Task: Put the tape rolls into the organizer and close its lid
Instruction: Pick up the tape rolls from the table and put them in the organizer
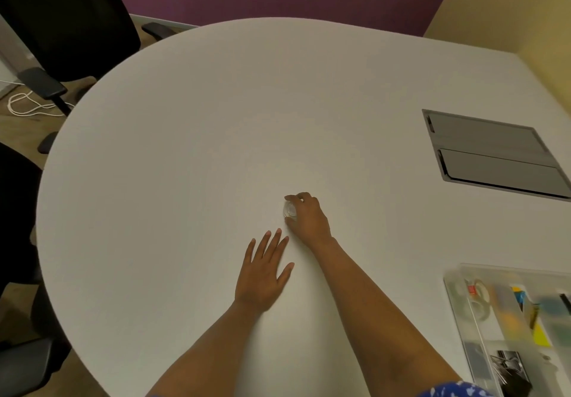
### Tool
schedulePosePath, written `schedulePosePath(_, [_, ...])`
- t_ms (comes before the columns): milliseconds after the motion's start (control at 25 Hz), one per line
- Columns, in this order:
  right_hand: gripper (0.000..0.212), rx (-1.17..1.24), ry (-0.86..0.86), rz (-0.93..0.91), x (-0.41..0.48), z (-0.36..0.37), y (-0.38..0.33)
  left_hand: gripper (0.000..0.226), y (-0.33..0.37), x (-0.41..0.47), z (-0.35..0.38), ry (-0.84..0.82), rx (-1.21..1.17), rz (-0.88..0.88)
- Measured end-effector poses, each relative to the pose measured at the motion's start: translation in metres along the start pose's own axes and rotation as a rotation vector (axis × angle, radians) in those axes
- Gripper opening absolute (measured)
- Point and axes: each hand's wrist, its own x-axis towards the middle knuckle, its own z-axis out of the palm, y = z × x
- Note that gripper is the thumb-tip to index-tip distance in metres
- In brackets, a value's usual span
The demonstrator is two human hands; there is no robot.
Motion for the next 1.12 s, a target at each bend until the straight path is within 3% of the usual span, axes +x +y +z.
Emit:
schedulePosePath(520, [0.048, 0.075, 0.119, 0.032, -0.078, -0.067, 0.064, 0.054, 0.051, -0.022, -0.004, -0.13, -0.066, -0.119])
schedulePosePath(1120, [0.047, 0.231, 0.264, 0.098, -0.179, -0.156, 0.236, 0.055, 0.243, -0.032, 0.048, -0.153, -0.048, -0.08])
